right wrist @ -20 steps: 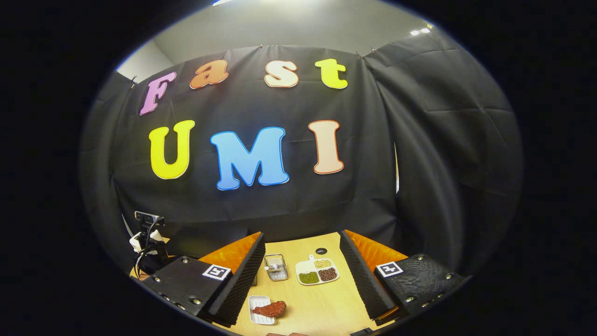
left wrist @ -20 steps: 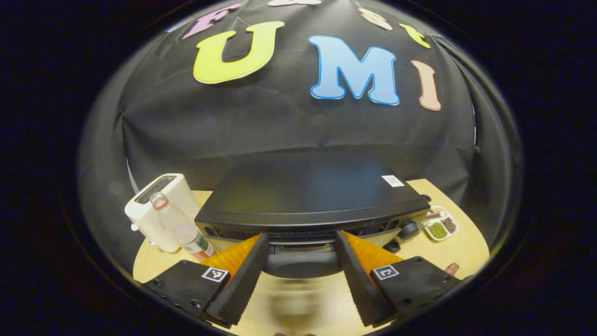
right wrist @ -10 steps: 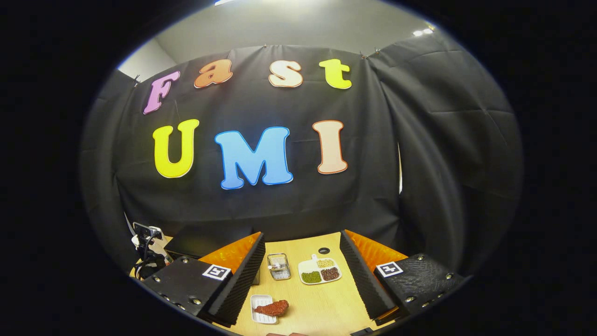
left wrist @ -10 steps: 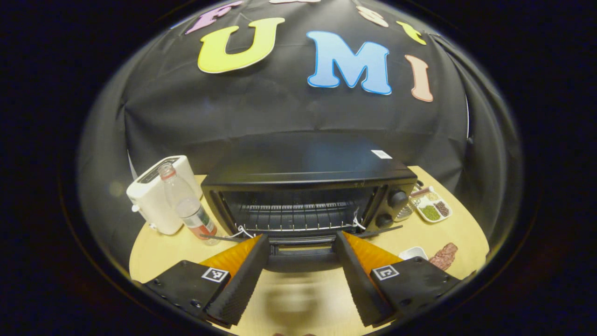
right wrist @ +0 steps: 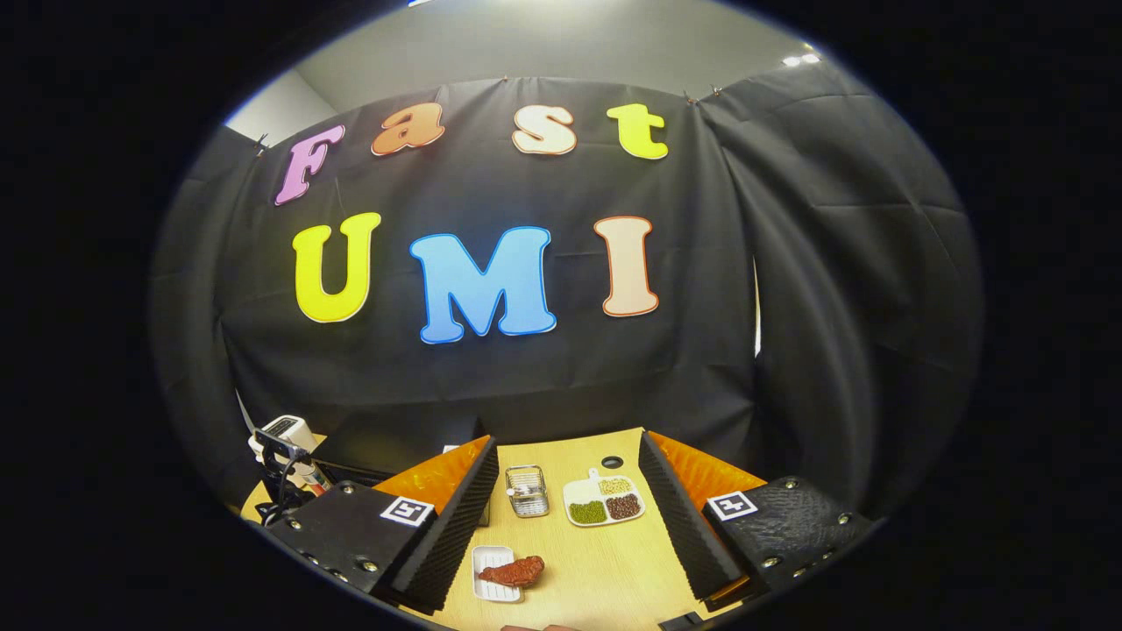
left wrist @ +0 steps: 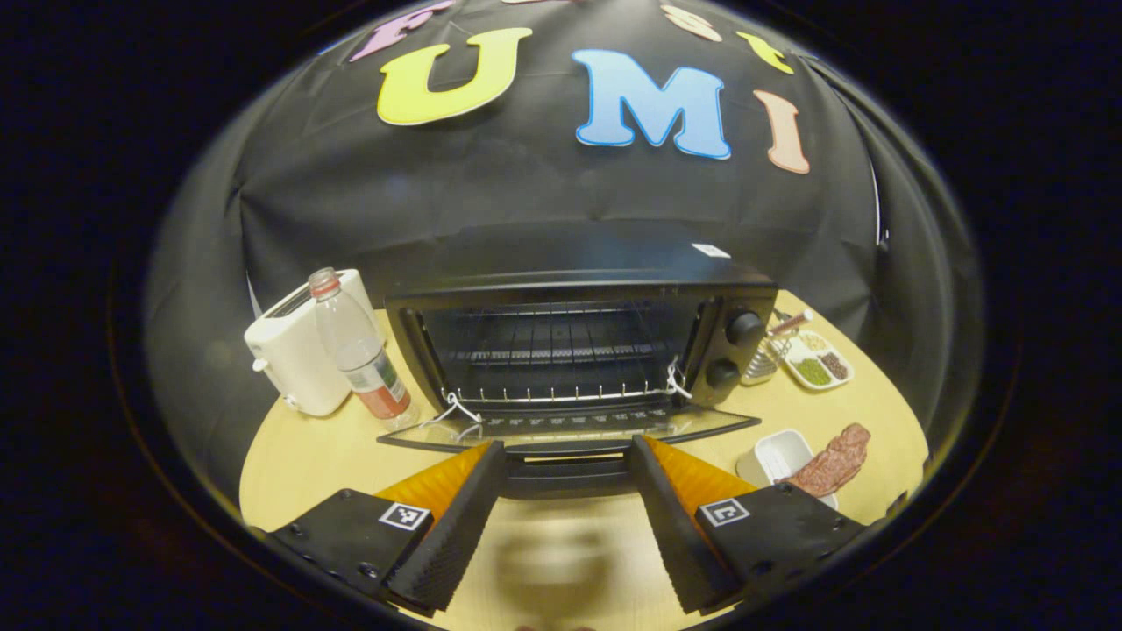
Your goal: Open the electric oven with the left hand, put the food in, and close the electric oven.
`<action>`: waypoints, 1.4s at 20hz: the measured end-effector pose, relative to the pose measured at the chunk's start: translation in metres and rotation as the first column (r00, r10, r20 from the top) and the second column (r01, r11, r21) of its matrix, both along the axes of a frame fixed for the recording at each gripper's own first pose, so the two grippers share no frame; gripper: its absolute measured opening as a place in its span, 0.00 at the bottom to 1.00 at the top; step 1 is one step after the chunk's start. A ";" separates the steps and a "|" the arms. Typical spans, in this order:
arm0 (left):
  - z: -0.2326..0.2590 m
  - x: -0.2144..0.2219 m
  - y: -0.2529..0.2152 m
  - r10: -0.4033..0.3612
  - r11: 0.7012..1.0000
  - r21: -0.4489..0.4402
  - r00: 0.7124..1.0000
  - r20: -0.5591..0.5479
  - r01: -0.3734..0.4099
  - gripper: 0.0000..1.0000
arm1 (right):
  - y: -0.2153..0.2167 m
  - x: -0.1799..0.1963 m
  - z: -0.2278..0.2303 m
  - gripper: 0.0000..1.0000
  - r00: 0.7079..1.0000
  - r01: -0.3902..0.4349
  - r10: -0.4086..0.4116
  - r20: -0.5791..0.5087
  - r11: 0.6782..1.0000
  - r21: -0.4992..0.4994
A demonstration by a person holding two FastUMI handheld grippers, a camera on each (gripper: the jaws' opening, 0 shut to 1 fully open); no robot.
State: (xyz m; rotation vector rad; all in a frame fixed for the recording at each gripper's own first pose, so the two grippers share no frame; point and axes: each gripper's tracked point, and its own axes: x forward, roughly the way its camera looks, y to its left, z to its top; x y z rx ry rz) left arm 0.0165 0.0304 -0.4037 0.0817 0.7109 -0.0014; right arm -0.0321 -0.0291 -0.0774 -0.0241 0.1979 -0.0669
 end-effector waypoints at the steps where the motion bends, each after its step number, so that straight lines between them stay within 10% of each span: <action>1: -0.007 -0.005 0.000 -0.001 1.000 -0.001 1.000 -0.016 0.001 0.99 | 0.001 0.000 -0.002 0.98 1.000 -0.005 0.005 -0.009 1.000 0.002; 15: 0.059 0.005 0.011 0.072 0.993 -0.098 0.992 0.103 -0.062 0.96 | 0.014 -0.001 -0.072 0.98 0.976 -0.126 0.132 -0.171 0.991 0.045; 28: 0.290 0.019 0.035 0.158 0.986 -0.116 0.858 0.489 -0.116 0.98 | 0.017 -0.006 -0.255 0.98 0.797 -0.113 0.332 -0.504 0.902 0.416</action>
